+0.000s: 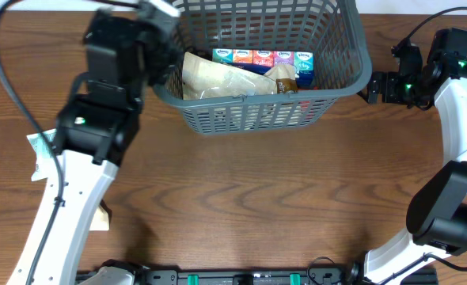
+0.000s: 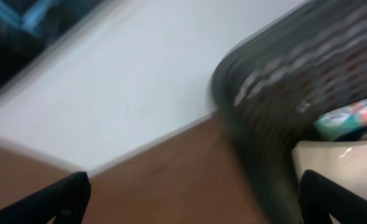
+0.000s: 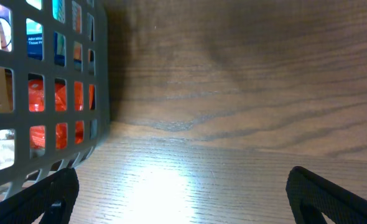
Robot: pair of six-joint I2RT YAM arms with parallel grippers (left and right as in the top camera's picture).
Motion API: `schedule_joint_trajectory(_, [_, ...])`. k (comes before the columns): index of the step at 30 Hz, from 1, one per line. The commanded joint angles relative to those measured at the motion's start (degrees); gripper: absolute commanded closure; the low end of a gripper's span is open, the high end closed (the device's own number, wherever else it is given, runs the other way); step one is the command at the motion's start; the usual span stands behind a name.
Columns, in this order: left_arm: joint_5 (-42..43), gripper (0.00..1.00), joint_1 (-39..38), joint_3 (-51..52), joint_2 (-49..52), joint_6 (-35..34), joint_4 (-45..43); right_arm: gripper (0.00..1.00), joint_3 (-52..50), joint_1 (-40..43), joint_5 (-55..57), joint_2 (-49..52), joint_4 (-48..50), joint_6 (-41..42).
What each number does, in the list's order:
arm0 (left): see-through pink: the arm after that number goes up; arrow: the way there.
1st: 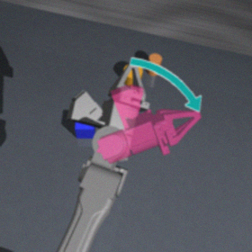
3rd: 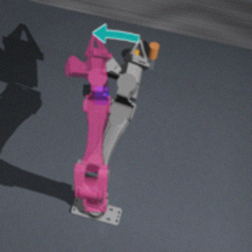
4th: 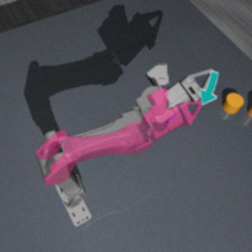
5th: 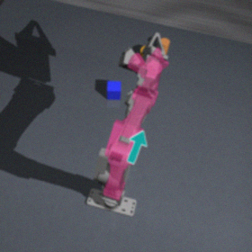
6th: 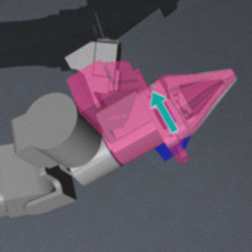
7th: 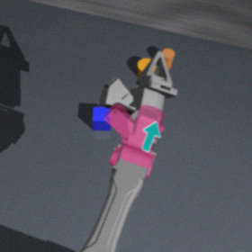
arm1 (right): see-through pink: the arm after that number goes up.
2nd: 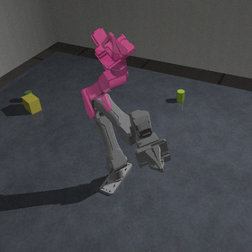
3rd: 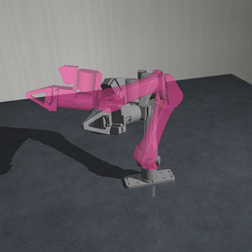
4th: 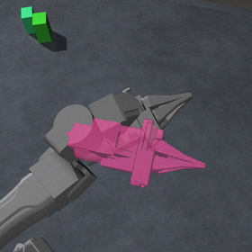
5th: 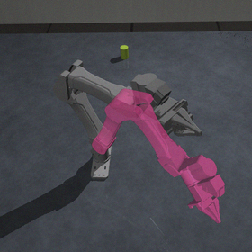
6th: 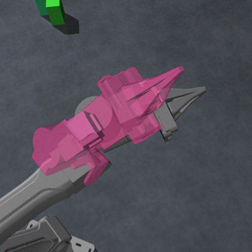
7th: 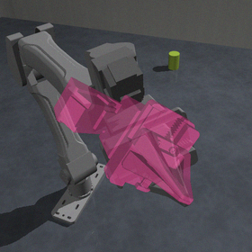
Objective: Pack container
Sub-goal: 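Lower the beige bag into the basket and open the left gripper, then move the left gripper back to the second beige bag on the table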
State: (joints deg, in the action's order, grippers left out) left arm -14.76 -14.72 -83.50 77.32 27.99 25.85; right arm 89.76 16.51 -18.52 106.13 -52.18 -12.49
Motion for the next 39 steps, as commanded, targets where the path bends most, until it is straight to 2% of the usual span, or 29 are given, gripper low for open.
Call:
schedule_joint_trajectory(1, [-3.3, 0.01, 4.8, 0.0, -2.1, -13.8, 6.4, 0.01, -0.2, -0.5, -0.1, -0.2, -0.1, -0.9])
schedule_joint_trajectory(3, [-3.3, 0.01, 7.4, 0.0, -3.4, -18.2, 11.9, 0.01, -0.2, -0.5, -0.1, -0.2, -0.2, -0.9])
schedule_joint_trajectory(8, [-3.3, 0.01, 12.9, 0.0, -6.8, -19.7, 21.5, 0.01, -0.2, -0.5, -0.1, -0.2, -0.3, -1.3])
schedule_joint_trajectory(14, [-3.3, 0.01, 18.3, 0.2, -7.3, -29.1, 37.0, 0.01, -0.2, -0.5, -0.1, -0.2, -0.3, -1.3])
schedule_joint_trajectory(17, [-2.5, 0.01, 20.7, 2.2, -7.2, -30.0, 42.6, 0.01, -0.2, -0.5, -0.1, -0.2, -0.1, -1.3])
schedule_joint_trajectory(23, [9.3, 0.01, 22.5, 8.5, -7.1, -17.3, 49.5, 0.01, -0.2, -0.5, -0.1, -0.2, 0.4, -1.5])
schedule_joint_trajectory(26, [12.3, 0.01, 22.4, 10.5, -7.2, -16.1, 49.4, 0.01, -0.2, -0.5, -0.1, -0.2, 1.0, -1.5])
schedule_joint_trajectory(31, [12.2, 0.01, 23.0, 12.0, -7.2, -11.8, 50.1, 0.01, -0.2, -0.5, -0.1, -0.2, 1.4, -1.5])
schedule_joint_trajectory(35, [11.6, 0.01, 24.6, 16.8, -7.2, -4.8, 50.4, 0.01, -0.2, -0.5, -0.1, -0.2, 1.4, -1.5])
schedule_joint_trajectory(39, [8.2, 0.01, 25.7, 23.8, -7.2, -1.7, 44.2, 0.01, -0.2, -0.5, -0.1, -0.2, 1.5, -1.5])
